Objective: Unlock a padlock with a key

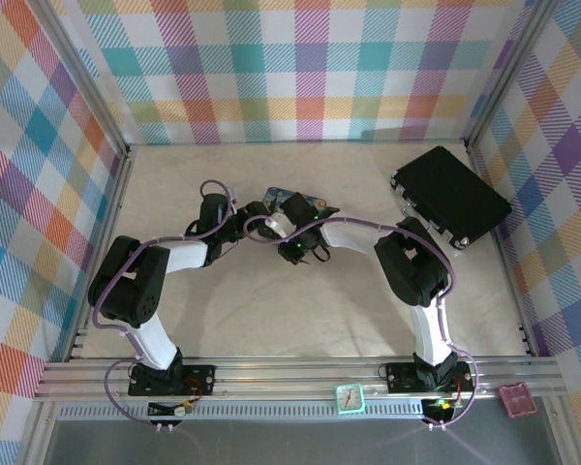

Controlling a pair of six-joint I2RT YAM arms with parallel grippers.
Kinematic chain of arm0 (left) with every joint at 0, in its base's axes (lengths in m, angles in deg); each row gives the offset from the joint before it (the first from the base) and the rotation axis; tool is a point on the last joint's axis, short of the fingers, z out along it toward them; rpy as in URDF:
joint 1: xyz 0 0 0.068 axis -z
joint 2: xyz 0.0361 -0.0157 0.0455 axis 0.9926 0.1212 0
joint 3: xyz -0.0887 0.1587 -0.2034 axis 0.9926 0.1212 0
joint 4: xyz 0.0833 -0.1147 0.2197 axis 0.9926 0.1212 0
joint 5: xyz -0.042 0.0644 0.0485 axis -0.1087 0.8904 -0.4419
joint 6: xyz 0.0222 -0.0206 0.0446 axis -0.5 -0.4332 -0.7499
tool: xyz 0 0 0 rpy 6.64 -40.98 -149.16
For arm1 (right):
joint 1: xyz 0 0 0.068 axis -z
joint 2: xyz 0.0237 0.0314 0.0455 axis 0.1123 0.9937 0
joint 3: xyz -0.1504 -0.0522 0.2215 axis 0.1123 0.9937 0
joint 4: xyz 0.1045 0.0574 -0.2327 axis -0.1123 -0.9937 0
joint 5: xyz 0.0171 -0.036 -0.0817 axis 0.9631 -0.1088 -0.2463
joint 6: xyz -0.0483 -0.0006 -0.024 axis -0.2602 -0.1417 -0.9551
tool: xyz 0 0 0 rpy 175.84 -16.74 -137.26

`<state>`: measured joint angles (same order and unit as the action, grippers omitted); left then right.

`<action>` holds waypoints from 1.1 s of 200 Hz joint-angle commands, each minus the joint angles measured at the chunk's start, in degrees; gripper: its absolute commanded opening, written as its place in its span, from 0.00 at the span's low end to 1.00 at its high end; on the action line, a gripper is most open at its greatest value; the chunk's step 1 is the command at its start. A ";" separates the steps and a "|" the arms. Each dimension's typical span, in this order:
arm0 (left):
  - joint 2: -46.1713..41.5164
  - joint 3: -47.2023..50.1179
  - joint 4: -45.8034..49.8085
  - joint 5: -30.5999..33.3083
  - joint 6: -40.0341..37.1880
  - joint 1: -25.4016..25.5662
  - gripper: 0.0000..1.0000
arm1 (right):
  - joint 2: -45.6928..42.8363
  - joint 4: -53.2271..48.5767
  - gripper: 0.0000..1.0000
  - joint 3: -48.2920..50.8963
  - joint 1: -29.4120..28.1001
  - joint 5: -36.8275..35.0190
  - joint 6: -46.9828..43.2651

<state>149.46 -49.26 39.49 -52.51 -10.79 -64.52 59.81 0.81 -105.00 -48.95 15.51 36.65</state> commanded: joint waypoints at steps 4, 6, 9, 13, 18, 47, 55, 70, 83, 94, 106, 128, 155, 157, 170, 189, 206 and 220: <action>-1.86 0.99 -1.78 -3.83 2.44 2.13 0.64 | 1.27 1.78 0.00 -4.54 1.36 8.45 9.24; -1.97 1.15 -1.77 -3.77 2.48 2.13 0.64 | 1.27 1.86 0.00 -4.35 1.41 8.70 9.74; -2.09 1.26 -1.77 -3.66 2.67 2.13 0.64 | 1.22 2.02 0.00 -4.01 1.52 8.85 10.41; -2.43 1.38 -1.63 -3.43 2.73 2.05 0.64 | 1.09 2.33 0.00 -3.46 1.71 9.04 11.13; -2.93 1.58 -1.27 -3.09 2.88 1.92 0.64 | 0.93 2.95 0.00 -2.75 1.80 9.12 11.94; -7.31 3.30 1.09 -3.55 4.25 -0.58 0.69 | -0.01 5.67 0.00 0.75 2.90 9.05 14.16; -9.03 3.92 2.13 -3.93 4.50 -1.59 0.70 | -0.27 6.33 0.00 1.40 3.03 9.10 14.27; -12.68 4.61 5.76 -4.21 4.03 -2.90 0.71 | -0.49 6.94 0.00 2.04 2.99 9.14 13.90; -15.94 5.68 8.20 -3.78 3.79 -3.05 0.70 | -0.73 7.77 0.00 2.57 3.04 9.41 13.76; -17.94 7.24 8.62 -3.85 4.27 -3.06 0.67 | -0.92 8.75 0.00 3.15 2.97 9.94 13.51; -19.10 9.34 7.60 -3.87 5.67 -2.99 0.57 | -1.13 9.67 0.00 3.59 3.04 10.97 12.87; -17.17 11.28 4.99 -4.42 7.05 -2.00 0.46 | -1.48 10.62 0.00 4.26 3.03 12.62 10.72; -11.72 10.27 1.58 -3.54 6.97 1.62 0.43 | -1.37 9.40 0.00 3.75 2.99 12.93 7.37; -11.29 10.08 1.36 -3.54 6.91 1.85 0.43 | -1.37 9.26 0.00 3.69 2.98 12.85 7.25; -7.83 8.84 -0.45 -3.26 7.29 3.14 0.40 | -1.52 8.74 0.00 3.56 2.96 12.87 6.47; -3.27 7.80 -4.91 -4.09 9.00 4.52 0.36 | -1.71 8.21 0.00 3.39 3.04 12.66 6.13; -0.73 6.96 -6.14 -3.77 9.45 5.53 0.35 | -1.89 8.15 0.00 3.60 2.99 12.98 6.22; 0.65 6.60 -6.55 -2.69 9.24 5.95 0.35 | -2.14 8.30 0.00 3.81 3.03 13.47 6.53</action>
<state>148.41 -40.43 37.83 -55.92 -2.31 -59.53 60.12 9.51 -101.39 -46.09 26.00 44.72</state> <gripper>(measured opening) 0.353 0.122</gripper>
